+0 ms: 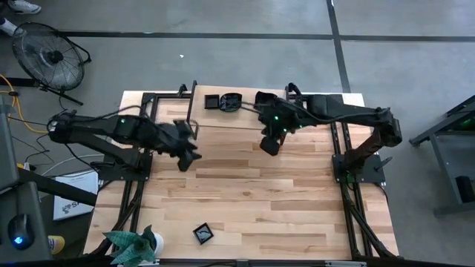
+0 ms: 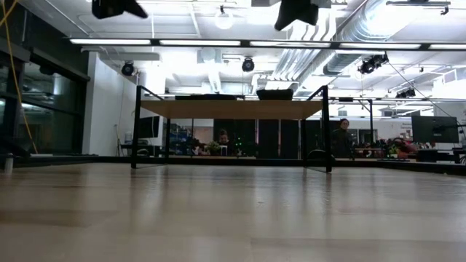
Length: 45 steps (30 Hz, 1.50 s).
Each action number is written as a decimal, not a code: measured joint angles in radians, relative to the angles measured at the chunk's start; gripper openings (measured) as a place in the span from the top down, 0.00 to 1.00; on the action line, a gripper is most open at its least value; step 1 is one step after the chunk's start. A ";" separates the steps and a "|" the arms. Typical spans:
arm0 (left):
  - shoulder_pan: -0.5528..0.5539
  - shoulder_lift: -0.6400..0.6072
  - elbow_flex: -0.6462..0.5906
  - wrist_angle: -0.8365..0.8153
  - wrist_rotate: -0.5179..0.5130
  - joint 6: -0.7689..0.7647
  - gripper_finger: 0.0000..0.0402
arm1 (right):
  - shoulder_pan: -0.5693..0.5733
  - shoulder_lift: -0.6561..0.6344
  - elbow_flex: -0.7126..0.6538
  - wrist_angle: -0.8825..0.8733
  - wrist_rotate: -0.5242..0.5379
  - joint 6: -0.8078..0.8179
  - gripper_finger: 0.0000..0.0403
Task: Pick & Place Mini shaped plates
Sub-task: Stack the square-shaped plate on the square-shaped plate
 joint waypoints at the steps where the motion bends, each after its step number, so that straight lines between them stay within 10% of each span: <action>1: -0.018 0.014 0.000 -0.019 0.001 0.000 0.48 | 0.018 -0.007 0.000 -0.011 0.013 0.014 0.99; 9: -0.173 0.096 -0.001 -0.075 -0.044 -0.043 0.48 | 0.165 -0.012 0.000 -0.102 0.064 0.150 1.00; 16: -0.298 0.142 -0.098 0.068 -0.032 -0.104 0.48 | 0.337 -0.023 0.000 -0.220 0.405 0.452 1.00; 31: -0.496 0.207 -0.392 0.594 0.133 -0.374 0.48 | 0.654 -0.024 0.000 -0.220 0.499 0.627 1.00; 45: -0.532 0.465 -0.397 0.662 0.172 -0.435 0.48 | 0.854 -0.024 0.000 -0.208 0.638 0.732 1.00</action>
